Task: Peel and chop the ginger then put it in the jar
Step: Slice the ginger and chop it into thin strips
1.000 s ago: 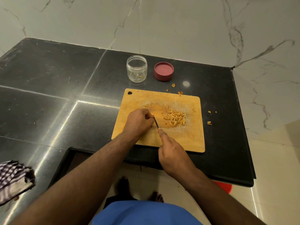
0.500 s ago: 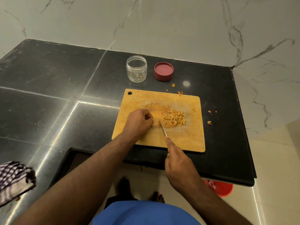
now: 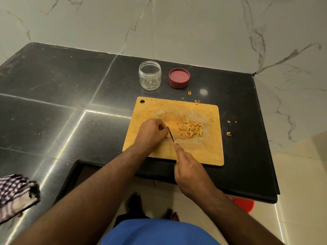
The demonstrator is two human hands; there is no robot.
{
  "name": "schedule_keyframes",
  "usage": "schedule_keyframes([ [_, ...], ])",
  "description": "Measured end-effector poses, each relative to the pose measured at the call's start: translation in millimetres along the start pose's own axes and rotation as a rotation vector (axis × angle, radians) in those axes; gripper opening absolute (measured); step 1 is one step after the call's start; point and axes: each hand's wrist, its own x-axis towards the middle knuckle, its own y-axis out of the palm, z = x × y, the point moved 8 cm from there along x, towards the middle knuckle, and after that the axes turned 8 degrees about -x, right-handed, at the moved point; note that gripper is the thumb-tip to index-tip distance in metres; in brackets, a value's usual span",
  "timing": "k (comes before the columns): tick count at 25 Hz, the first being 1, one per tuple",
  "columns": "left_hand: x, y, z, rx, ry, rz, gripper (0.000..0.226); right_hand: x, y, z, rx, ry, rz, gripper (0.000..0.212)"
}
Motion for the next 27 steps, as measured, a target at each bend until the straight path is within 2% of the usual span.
schedule_keyframes([
  [8, -0.1, 0.1, -0.8, -0.008, -0.007, -0.023, 0.008, 7.0, 5.3, -0.8, 0.012, 0.035, 0.065, 0.058],
  [13, -0.8, 1.2, 0.2, -0.009, -0.02, -0.024, 0.009, -22.9, 6.4, -5.3, 0.02, 0.052, 0.03, 0.058],
  [18, -1.4, 0.1, 0.1, 0.013, -0.007, -0.008, 0.01, -18.9, -7.3, -8.6, 0.011, 0.015, -0.08, 0.058],
  [27, -0.6, 0.7, 0.9, 0.018, -0.007, -0.036, 0.012, 4.7, 5.4, -2.6, 0.03, 0.029, 0.043, 0.058],
])
